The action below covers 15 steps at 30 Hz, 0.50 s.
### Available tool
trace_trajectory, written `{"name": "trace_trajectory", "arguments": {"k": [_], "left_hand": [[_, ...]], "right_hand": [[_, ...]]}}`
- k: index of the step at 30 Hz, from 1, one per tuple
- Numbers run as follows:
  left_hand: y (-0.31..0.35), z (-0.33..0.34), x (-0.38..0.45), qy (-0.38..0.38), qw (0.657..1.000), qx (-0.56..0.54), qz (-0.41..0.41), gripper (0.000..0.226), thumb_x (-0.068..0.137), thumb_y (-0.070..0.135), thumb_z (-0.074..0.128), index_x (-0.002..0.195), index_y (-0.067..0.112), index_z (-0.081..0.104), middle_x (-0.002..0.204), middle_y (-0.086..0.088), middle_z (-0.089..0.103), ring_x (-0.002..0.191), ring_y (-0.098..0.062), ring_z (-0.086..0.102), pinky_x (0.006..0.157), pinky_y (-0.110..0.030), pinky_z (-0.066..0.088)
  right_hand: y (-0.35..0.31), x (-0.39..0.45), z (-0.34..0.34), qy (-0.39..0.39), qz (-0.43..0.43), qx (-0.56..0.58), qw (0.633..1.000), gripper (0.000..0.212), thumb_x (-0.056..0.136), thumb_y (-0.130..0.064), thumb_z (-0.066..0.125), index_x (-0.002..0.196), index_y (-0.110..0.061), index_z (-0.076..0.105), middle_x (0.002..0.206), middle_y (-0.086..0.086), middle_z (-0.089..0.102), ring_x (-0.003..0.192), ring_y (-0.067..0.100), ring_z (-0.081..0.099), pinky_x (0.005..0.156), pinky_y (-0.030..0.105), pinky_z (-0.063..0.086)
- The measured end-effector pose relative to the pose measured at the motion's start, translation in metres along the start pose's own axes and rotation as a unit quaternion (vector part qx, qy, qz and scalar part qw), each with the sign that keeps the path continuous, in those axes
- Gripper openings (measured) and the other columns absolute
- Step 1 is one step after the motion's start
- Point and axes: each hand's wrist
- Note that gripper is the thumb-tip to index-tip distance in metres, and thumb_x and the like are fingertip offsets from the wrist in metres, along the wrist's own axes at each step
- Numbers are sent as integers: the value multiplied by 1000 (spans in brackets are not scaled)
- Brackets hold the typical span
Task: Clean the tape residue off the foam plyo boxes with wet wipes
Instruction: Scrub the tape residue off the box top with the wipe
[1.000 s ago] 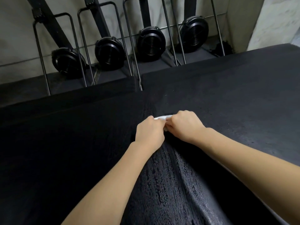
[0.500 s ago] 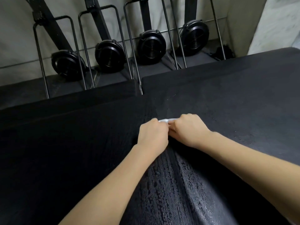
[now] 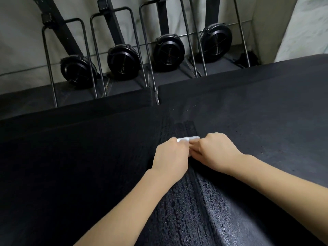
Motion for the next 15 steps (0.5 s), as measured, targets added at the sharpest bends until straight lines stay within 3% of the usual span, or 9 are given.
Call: {"name": "trace_trajectory", "arguments": {"k": [2, 5, 8, 11, 15], "left_hand": [[0, 0, -3, -3, 1000, 2, 2, 32, 93, 17, 51, 123, 27, 53, 87, 3, 37, 68, -18, 37, 56, -30, 26], [-6, 3, 15, -5, 1000, 12, -6, 31, 92, 18, 52, 122, 27, 55, 87, 4, 37, 67, -16, 37, 55, -29, 25], [-19, 5, 46, 3, 1000, 13, -12, 38, 93, 18, 50, 129, 33, 54, 88, 4, 38, 72, -16, 37, 61, -30, 29], [-37, 10, 87, 5, 1000, 0, -25, 44, 95, 20, 49, 133, 40, 52, 88, 5, 39, 77, -16, 38, 64, -31, 31], [-57, 14, 127, 15, 999, 7, -39, 43, 93, 16, 48, 128, 41, 55, 88, 4, 42, 78, -17, 38, 66, -32, 32]], "right_hand": [[2, -6, 2, 14, -8, 4, 1000, 30, 92, -42, 51, 83, -24, 72, 62, 4, 64, 52, 32, 58, 50, 28, 27], [7, 12, 5, 48, -1, 13, 999, 20, 84, -35, 63, 71, -23, 71, 48, 4, 55, 39, 29, 35, 46, 23, 20], [14, 44, 5, 64, 9, 22, 998, 16, 91, -37, 62, 86, -27, 73, 59, 4, 61, 49, 27, 36, 47, 25, 17], [25, 86, 7, -26, 63, -29, 997, 34, 100, -48, 47, 96, -21, 67, 87, 3, 67, 70, 26, 47, 58, 31, 28], [36, 129, 16, -47, 93, -18, 994, 35, 100, -45, 46, 96, -17, 67, 75, 0, 51, 72, 26, 46, 61, 33, 31]]}}
Point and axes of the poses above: each hand's wrist, its own x-axis towards the middle knuckle, its own z-axis out of the palm, y = z × x
